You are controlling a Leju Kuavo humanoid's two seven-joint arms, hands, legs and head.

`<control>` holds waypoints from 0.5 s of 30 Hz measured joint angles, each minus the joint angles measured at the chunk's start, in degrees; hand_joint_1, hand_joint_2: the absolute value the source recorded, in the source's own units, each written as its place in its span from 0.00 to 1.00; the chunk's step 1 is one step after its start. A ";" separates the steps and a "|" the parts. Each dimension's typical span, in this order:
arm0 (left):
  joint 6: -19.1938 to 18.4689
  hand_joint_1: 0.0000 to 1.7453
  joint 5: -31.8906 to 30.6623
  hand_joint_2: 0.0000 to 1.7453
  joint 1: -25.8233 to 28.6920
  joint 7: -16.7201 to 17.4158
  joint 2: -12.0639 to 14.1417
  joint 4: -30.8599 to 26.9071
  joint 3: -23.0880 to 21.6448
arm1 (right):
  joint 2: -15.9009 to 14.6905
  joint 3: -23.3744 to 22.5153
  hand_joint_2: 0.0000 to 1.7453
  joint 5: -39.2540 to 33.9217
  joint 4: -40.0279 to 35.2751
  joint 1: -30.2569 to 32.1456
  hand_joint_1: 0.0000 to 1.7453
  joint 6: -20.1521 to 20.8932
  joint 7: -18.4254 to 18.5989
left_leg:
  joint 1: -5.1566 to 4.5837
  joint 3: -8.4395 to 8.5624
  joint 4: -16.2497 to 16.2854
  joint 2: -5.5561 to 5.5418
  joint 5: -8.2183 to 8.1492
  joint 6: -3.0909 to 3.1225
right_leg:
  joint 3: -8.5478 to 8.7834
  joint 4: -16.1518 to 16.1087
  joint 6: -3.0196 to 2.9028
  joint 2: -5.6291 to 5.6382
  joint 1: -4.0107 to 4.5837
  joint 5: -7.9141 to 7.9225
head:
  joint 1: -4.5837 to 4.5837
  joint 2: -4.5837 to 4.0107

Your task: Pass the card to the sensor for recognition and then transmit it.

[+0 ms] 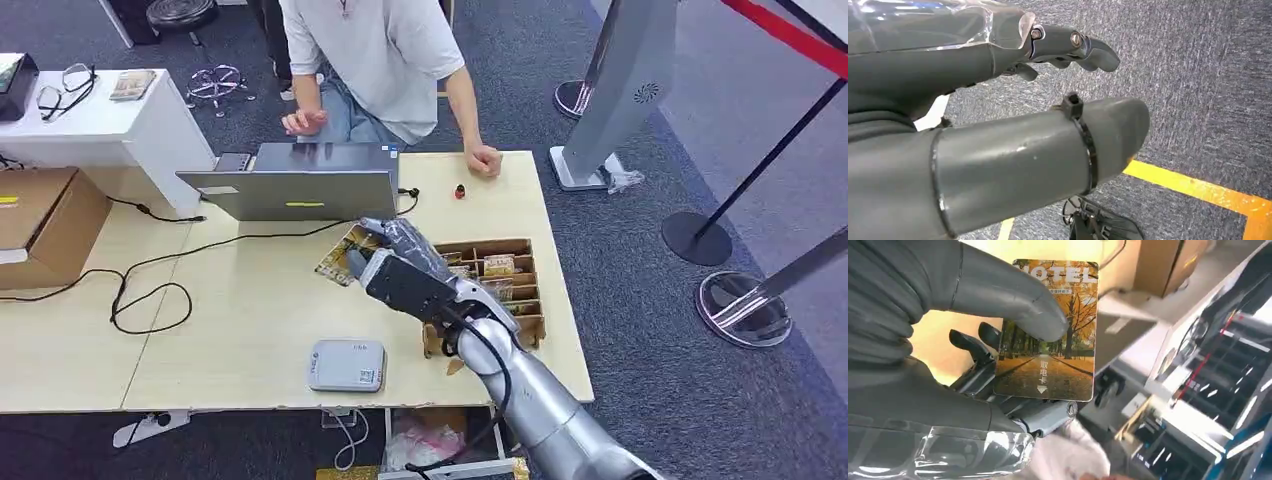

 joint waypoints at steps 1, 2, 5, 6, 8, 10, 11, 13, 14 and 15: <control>0.09 0.00 0.18 0.00 0.00 0.11 0.00 0.00 0.04 | 0.15 0.54 1.00 -0.56 0.00 0.05 1.00 0.70 0.09 | 0.00 0.00 0.00 0.01 0.00 0.00 | 0.00 0.00 0.00 0.00 0.00 0.00 | 0.00 0.00; 0.18 0.00 0.26 0.00 -0.01 0.24 -0.02 0.00 0.04 | 0.26 0.81 1.00 -0.96 0.07 0.06 1.00 1.20 0.29 | 0.00 0.00 0.00 0.01 0.00 0.00 | 0.00 0.00 0.00 0.00 0.00 0.00 | -0.02 0.00; 0.55 0.00 0.31 0.00 0.01 0.87 -0.07 0.00 0.11 | 1.09 1.92 1.00 -2.23 0.83 -0.07 1.00 2.27 0.83 | 0.00 -0.01 0.00 0.00 0.00 0.00 | 0.00 0.00 0.00 0.00 0.00 0.00 | 0.00 0.00; 0.61 0.00 0.31 0.00 0.00 1.00 -0.09 0.00 0.11 | 1.33 2.16 1.00 -2.64 1.34 -0.16 1.00 2.47 1.09 | 0.00 -0.01 0.00 -0.01 0.00 0.00 | 0.00 0.00 0.00 0.00 0.00 0.00 | -0.02 0.00; 0.66 0.00 0.20 0.00 0.01 1.11 -0.11 0.02 0.11 | 1.75 2.69 1.00 -3.23 2.28 -0.32 1.00 2.77 1.25 | 0.01 -0.01 0.00 -0.01 0.00 0.00 | 0.00 0.00 0.00 0.00 0.00 0.00 | -0.02 0.00; 0.59 0.00 -0.09 0.00 0.00 1.11 -0.13 0.00 0.11 | 2.01 3.21 1.00 -3.67 3.08 -0.44 1.00 3.06 1.25 | 0.00 -0.01 0.00 -0.01 0.00 0.00 | 0.00 0.00 0.00 0.00 0.00 0.00 | -0.02 0.00; 0.55 0.00 -0.30 0.00 0.00 1.11 -0.15 0.02 0.11 | 2.14 3.43 1.00 -3.87 3.67 -0.49 1.00 3.06 1.22 | 0.00 -0.01 0.00 -0.01 0.00 0.00 | 0.00 0.00 0.00 -0.01 0.00 0.00 | 0.00 0.00; 0.46 0.00 -0.81 0.00 -0.01 1.11 -0.28 0.02 0.11 | 2.32 3.84 1.00 -4.37 5.24 -0.57 1.00 3.21 1.12 | 0.00 -0.01 0.00 -0.01 0.00 0.00 | 0.00 0.00 0.00 0.00 0.00 0.00 | 0.00 0.00; 0.41 0.00 -0.90 0.00 -0.02 1.14 -0.37 0.02 0.11 | 2.38 4.09 1.00 -4.46 6.01 -0.57 1.00 3.21 1.03 | 0.00 -0.01 0.00 -0.01 0.00 0.00 | 0.00 0.00 0.00 0.00 0.00 0.00 | -0.02 0.00; 0.37 0.00 -0.94 0.00 -0.03 1.14 -0.42 0.02 0.11 | 2.47 4.33 1.00 -4.50 6.69 -0.57 1.00 3.21 0.92 | 0.00 -0.01 0.00 0.00 0.00 0.00 | 0.00 0.00 0.00 0.00 0.00 0.00 | 0.00 0.00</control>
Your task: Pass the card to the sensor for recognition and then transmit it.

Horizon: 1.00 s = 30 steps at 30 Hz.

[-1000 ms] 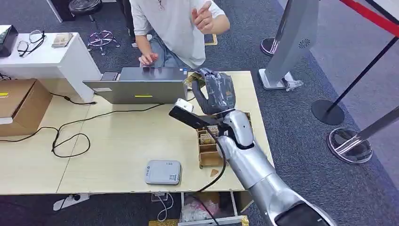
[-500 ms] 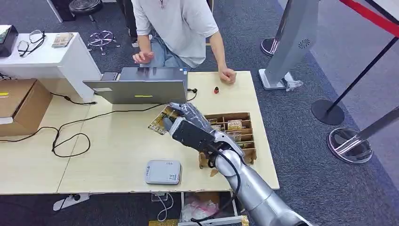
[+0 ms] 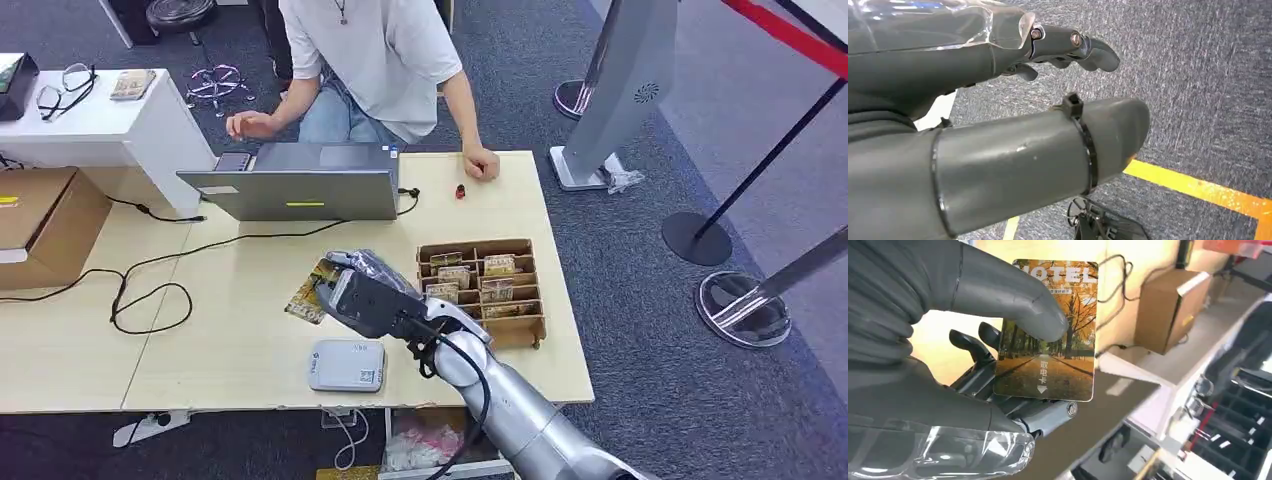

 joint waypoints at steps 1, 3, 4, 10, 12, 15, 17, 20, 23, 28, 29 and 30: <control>-0.04 0.00 -0.13 0.00 -0.02 0.04 -0.13 0.00 0.00 | 0.09 0.22 1.00 -0.11 0.87 -0.02 1.00 0.02 -0.26 | 0.00 0.00 0.00 0.00 0.00 0.00 | 0.00 0.00 0.00 0.00 0.00 0.00 | 0.00 0.00; -0.04 0.00 -0.30 0.00 -0.10 0.17 -0.22 0.00 0.00 | 0.39 0.50 1.00 -0.33 2.59 -0.14 1.00 0.09 -0.57 | 0.00 0.00 0.00 0.00 0.00 0.00 | 0.00 0.00 0.00 0.00 0.00 0.00 | 0.00 0.00; -0.04 0.00 -0.33 0.00 -0.16 0.24 -0.24 0.00 0.00 | 0.65 0.59 1.00 -0.41 3.69 -0.26 1.00 0.09 -0.63 | 0.00 0.00 0.00 0.00 0.00 0.00 | 0.00 0.00 0.00 0.00 0.00 0.00 | 0.00 0.00; 0.22 0.00 -0.46 0.00 -0.36 0.72 -0.46 0.00 0.00 | 1.77 1.92 1.00 -0.35 8.66 -1.35 1.00 -0.07 -0.66 | 0.01 0.00 0.00 0.00 0.00 0.00 | 0.00 0.00 0.00 0.00 0.01 0.00 | 0.00 0.00; 0.31 0.00 -0.48 0.00 -0.36 0.74 -0.50 -0.02 0.00 | 2.01 2.27 1.00 0.41 9.98 -1.63 1.00 -0.52 0.00 | 0.01 0.00 0.00 0.00 0.00 0.00 | 0.00 0.00 0.00 0.00 0.01 0.00 | 0.00 0.00; 0.37 0.00 -0.50 0.00 -0.33 0.81 -0.50 0.00 0.00 | 2.16 3.15 1.00 1.20 11.43 -1.87 1.00 -1.11 0.72 | 0.01 0.00 0.00 0.00 0.00 0.00 | 0.00 0.00 0.00 0.00 0.01 0.00 | 0.00 0.00; 0.48 0.00 -0.50 0.00 -0.33 0.79 -0.50 0.00 0.00 | 2.34 3.37 1.00 1.33 12.06 -1.92 1.00 -1.20 0.83 | 0.01 0.00 0.00 0.00 0.00 0.00 | 0.00 0.00 0.00 0.00 0.01 0.00 | 0.00 0.00; 0.48 0.00 -0.57 0.00 -0.32 0.81 -0.50 -0.02 0.00 | 2.47 3.41 1.00 1.36 12.68 -2.03 1.00 -1.20 0.90 | 0.00 0.00 0.00 0.00 0.00 0.00 | 0.00 0.00 0.00 0.00 0.01 0.00 | 0.00 0.00; 0.48 0.00 -0.61 0.00 -0.32 0.81 -0.50 -0.02 0.00 | 2.54 3.45 1.00 1.40 13.18 -2.17 1.00 -1.22 0.96 | 0.01 0.00 0.00 0.00 0.00 0.00 | 0.00 0.00 0.00 0.00 0.01 0.00 | -0.02 0.00; 0.48 0.00 -0.83 0.00 -0.32 0.90 -0.50 -0.02 0.00 | 2.56 4.63 1.00 3.65 14.10 -2.46 1.00 -2.58 3.26 | 0.01 0.00 0.00 0.00 0.00 0.00 | 0.00 0.00 0.00 0.00 0.01 0.00 | 0.00 0.00; 0.48 0.00 -0.83 0.00 -0.32 0.90 -0.50 0.00 0.00 | 2.56 4.85 1.00 3.98 14.29 -2.51 1.00 -2.82 3.67 | 0.01 0.00 0.00 0.00 0.00 0.00 | 0.00 0.00 0.00 0.00 0.01 0.00 | 0.00 0.00; 0.46 0.00 -0.83 0.00 -0.31 0.90 -0.50 0.00 0.00 | 2.56 5.09 1.00 4.59 14.47 -2.53 1.00 -3.10 4.19 | 0.01 0.00 0.00 0.00 0.00 0.00 | 0.00 0.00 0.00 0.00 0.01 0.00 | 0.00 0.00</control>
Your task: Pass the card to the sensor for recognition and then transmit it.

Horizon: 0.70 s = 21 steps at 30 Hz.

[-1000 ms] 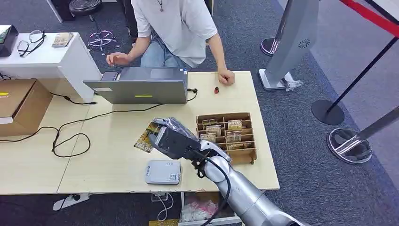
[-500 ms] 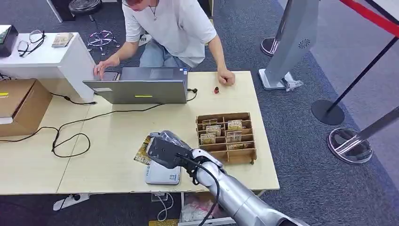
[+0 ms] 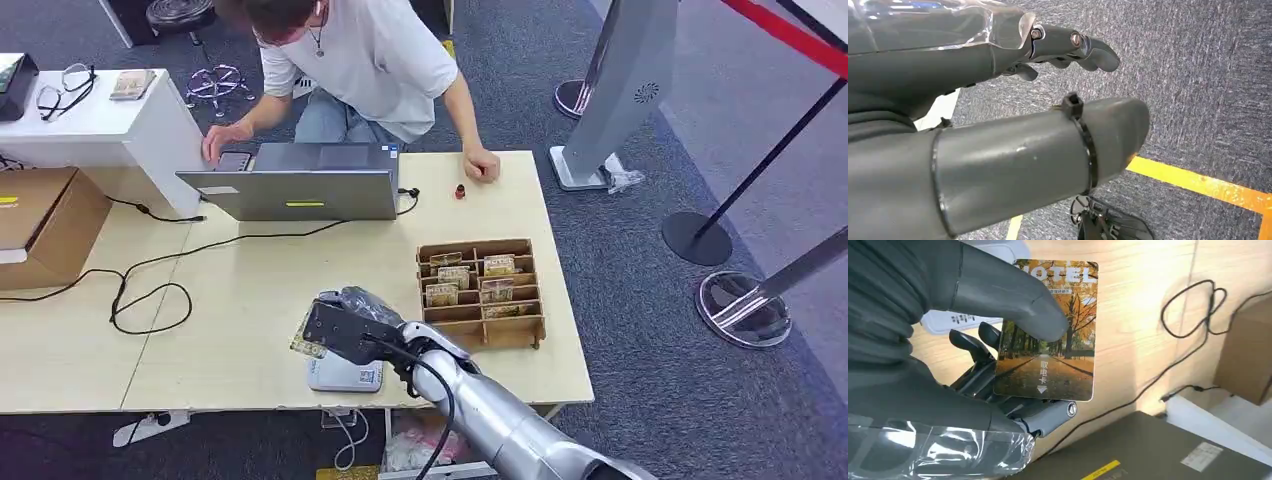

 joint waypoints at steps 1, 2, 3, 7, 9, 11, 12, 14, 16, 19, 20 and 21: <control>-0.02 0.00 0.00 0.00 0.00 0.00 0.00 0.00 0.00 | 0.00 0.31 1.00 0.59 0.15 -0.04 1.00 -0.29 0.59 | 0.00 0.00 0.00 0.00 0.00 0.00 | 0.00 0.00 0.00 0.00 0.00 0.00 | 0.00 0.00; -0.02 0.00 0.00 0.00 0.00 0.00 0.00 0.00 0.00 | 0.00 0.66 1.00 1.31 0.31 -0.06 1.00 -0.48 1.16 | 0.00 0.01 0.00 0.00 0.00 0.00 | 0.00 0.00 0.00 0.00 0.00 0.00 | 0.00 0.00; -0.02 0.00 0.00 0.00 -0.02 0.00 0.00 0.00 0.00 | 0.00 1.00 1.00 2.16 0.41 -0.06 1.00 -0.83 1.88 | 0.00 0.00 0.00 0.01 0.00 0.00 | 0.00 0.00 0.00 0.01 0.00 0.00 | 0.00 0.00; -0.15 0.00 -0.07 0.00 -0.03 0.44 0.02 0.00 0.00 | 0.00 2.21 1.00 5.93 1.23 -0.25 1.00 -1.71 4.68 | 0.00 0.01 0.00 0.01 0.00 0.00 | 0.00 0.00 0.00 0.01 0.00 0.00 | 0.00 0.00; -0.20 0.00 -0.24 0.00 -0.08 0.59 0.02 0.00 0.00 | 0.00 2.78 1.00 7.74 1.97 -0.44 1.00 -1.97 5.73 | 0.00 0.00 0.00 0.01 0.00 0.00 | 0.00 0.00 0.00 0.00 0.00 0.00 | 0.00 0.00; -0.26 0.00 -0.48 0.00 -0.06 0.92 0.02 0.00 0.00 | 0.00 3.39 1.00 9.27 2.95 -0.72 1.00 -2.28 6.50 | 0.00 0.00 0.00 0.00 0.00 0.00 | 0.00 0.00 0.00 0.00 0.00 0.00 | -0.02 0.00; -0.30 0.00 -0.61 0.00 -0.07 0.96 0.02 0.00 0.00 | 0.00 3.74 1.00 10.04 3.45 -0.84 1.00 -2.49 6.83 | 0.00 0.00 0.00 0.01 0.00 0.00 | 0.00 0.00 0.00 0.01 0.00 0.00 | 0.00 0.00; -0.33 0.00 -0.68 0.00 -0.10 0.98 0.02 -0.02 0.00 | 0.00 4.18 1.00 11.31 4.20 -1.00 1.00 -2.98 7.35 | 0.00 0.00 0.00 0.00 0.00 0.00 | 0.00 0.00 0.00 0.00 0.00 0.00 | 0.00 0.00; -0.33 0.00 -0.66 0.00 -0.10 0.98 0.02 0.00 0.00 | 0.02 4.68 1.00 12.60 4.72 -1.12 1.00 -3.46 7.85 | 0.00 0.00 0.00 0.01 0.00 0.00 | 0.00 0.00 0.00 0.00 0.00 0.00 | 0.00 0.00; -0.31 0.00 -0.46 0.00 -0.09 0.87 0.02 0.00 0.00 | 0.22 5.42 1.00 14.17 5.16 -1.21 1.00 -3.76 8.51 | 0.00 0.00 0.00 0.01 0.00 0.00 | 0.00 0.00 0.00 0.01 0.00 0.00 | 0.00 0.00; -0.31 0.00 -0.39 0.00 -0.09 0.85 0.02 0.00 0.00 | 0.35 5.51 1.00 14.52 5.18 -1.23 1.00 -3.78 8.66 | 0.00 0.00 0.00 0.01 0.00 0.00 | 0.00 0.00 0.00 0.01 0.00 0.00 | 0.00 0.00; -0.31 0.00 -0.26 0.00 -0.08 0.83 0.02 0.00 0.00 | 0.44 5.70 1.00 14.80 5.20 -1.30 1.00 -3.87 8.68 | 0.00 0.00 0.00 0.00 0.00 0.00 | 0.00 0.00 0.00 0.00 0.00 0.00 | 0.00 0.00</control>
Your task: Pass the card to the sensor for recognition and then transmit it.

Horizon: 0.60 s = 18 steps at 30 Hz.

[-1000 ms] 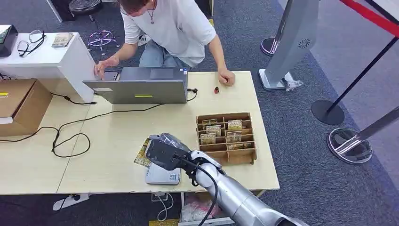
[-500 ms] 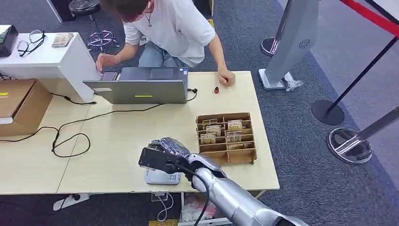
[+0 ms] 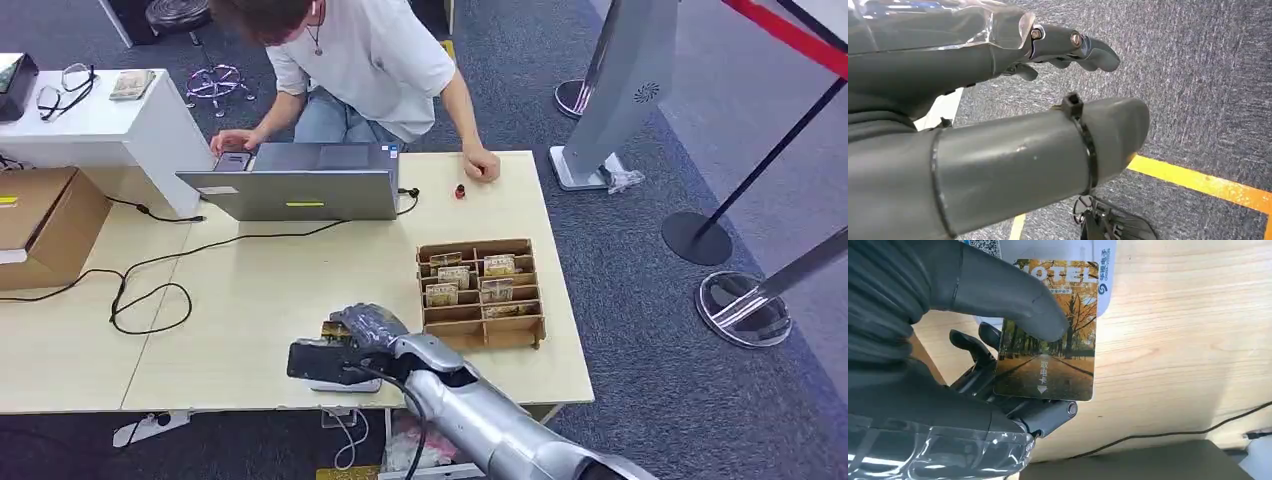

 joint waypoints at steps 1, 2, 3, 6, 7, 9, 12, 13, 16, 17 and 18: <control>0.00 0.00 0.13 0.00 0.01 -0.04 0.00 0.00 0.00 | 0.02 0.27 1.00 0.44 0.00 -0.08 1.00 -0.07 0.13 | 0.00 0.00 0.00 0.00 0.00 0.00 | 0.00 0.00 0.00 0.00 0.00 0.00 | 0.00 0.00; 0.02 0.00 0.22 0.00 0.02 -0.11 0.00 0.00 0.00 | 0.07 0.55 1.00 0.72 0.00 -0.14 1.00 -0.07 0.15 | 0.00 0.00 0.00 0.00 0.00 0.00 | 0.00 0.00 0.00 0.00 0.00 0.00 | 0.00 0.00; 0.04 0.00 0.29 0.00 0.02 -0.20 0.00 0.00 0.00 | 0.15 0.81 1.00 0.90 0.00 -0.18 1.00 -0.09 0.26 | 0.00 0.00 0.00 0.00 0.00 0.00 | 0.00 0.00 0.00 0.00 0.00 0.00 | 0.00 0.00; 0.13 0.00 0.46 0.00 0.05 -0.35 0.00 -0.02 0.00 | 0.48 1.25 1.00 1.48 0.00 -0.34 1.00 -0.09 0.63 | 0.00 0.00 0.00 0.00 0.00 0.00 | 0.00 0.00 0.00 0.00 0.00 0.00 | 0.00 0.00; 0.13 0.00 0.50 0.00 0.06 -0.35 0.00 0.00 0.00 | 0.55 1.27 1.00 1.66 0.02 -0.35 1.00 -0.09 0.68 | 0.00 0.00 0.00 0.00 0.00 0.00 | 0.00 0.00 0.00 0.00 0.00 0.00 | 0.00 0.00; -1.10 0.00 0.55 0.00 -0.03 0.81 0.26 0.00 0.00 | 1.03 1.40 1.00 1.77 0.18 -0.43 1.00 -0.04 0.76 | 0.00 0.00 0.00 0.01 0.00 0.00 | 0.00 0.00 0.00 0.01 0.00 0.00 | 0.00 0.00; -2.25 0.00 0.44 0.00 -0.31 1.97 0.63 0.00 0.00 | 1.84 1.75 1.00 2.19 0.55 -0.71 1.00 -0.04 0.94 | 0.00 0.01 0.00 0.00 0.00 0.00 | 0.00 0.00 0.00 0.01 0.00 0.00 | 0.00 0.00; -2.45 0.00 0.44 0.00 -0.34 2.03 0.76 -0.02 0.00 | 2.14 1.97 1.00 2.49 0.72 -0.82 1.00 -0.09 0.98 | 0.01 0.01 0.00 0.00 0.00 0.00 | 0.00 0.00 0.00 0.01 0.01 0.00 | 0.00 0.00; -2.54 0.00 0.44 0.00 -0.36 2.03 0.98 0.00 0.00 | 2.71 2.47 1.00 3.37 1.29 -0.93 1.00 -0.61 1.20 | 0.01 0.01 0.00 0.01 0.00 0.00 | 0.00 0.00 0.00 0.01 0.01 0.00 | -0.02 0.00; -2.56 0.00 0.44 0.00 -0.35 2.03 1.01 0.00 0.00 | 2.86 2.54 1.00 3.54 1.44 -0.95 1.00 -0.68 1.22 | 0.01 0.01 0.00 0.01 0.00 0.00 | 0.00 0.00 0.00 0.01 0.01 0.00 | 0.00 0.00; -2.58 0.00 0.44 0.00 -0.35 2.03 1.01 0.00 0.00 | 3.04 2.56 1.00 3.61 1.60 -0.97 1.00 -0.74 1.25 | 0.01 0.01 0.00 0.01 0.00 0.00 | 0.00 0.00 0.00 0.01 0.01 0.00 | 0.00 0.00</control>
